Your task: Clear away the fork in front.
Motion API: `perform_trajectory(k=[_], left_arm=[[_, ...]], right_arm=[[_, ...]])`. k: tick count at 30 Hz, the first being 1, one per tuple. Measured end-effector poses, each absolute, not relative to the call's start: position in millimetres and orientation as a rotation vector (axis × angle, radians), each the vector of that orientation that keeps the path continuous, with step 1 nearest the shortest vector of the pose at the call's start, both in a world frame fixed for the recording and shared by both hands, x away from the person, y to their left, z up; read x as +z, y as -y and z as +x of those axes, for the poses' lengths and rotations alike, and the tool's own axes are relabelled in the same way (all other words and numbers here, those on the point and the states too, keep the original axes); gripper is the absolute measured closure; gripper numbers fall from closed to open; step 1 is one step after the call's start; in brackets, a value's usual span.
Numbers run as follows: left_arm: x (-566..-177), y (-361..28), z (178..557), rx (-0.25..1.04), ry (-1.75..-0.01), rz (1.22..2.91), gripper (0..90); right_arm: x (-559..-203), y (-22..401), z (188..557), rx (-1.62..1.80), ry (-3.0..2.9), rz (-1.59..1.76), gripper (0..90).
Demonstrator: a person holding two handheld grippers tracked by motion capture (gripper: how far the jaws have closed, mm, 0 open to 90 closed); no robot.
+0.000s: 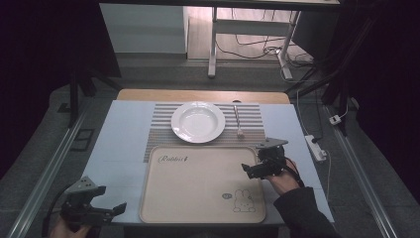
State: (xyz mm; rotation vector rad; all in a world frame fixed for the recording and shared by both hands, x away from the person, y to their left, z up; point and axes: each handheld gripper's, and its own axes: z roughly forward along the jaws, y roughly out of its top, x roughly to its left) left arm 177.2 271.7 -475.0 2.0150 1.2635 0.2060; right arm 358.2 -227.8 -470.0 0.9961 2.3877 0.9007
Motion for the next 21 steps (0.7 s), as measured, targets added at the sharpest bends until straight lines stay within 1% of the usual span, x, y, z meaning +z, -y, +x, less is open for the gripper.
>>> perform_trajectory(k=[21], left_arm=[[-475.1, -272.3, 177.6, 0.202, -1.266, 2.014, 1.8]], right_arm=[[-482.0, 206.9, 422.2, 0.77, -2.368, 1.002, 0.0]])
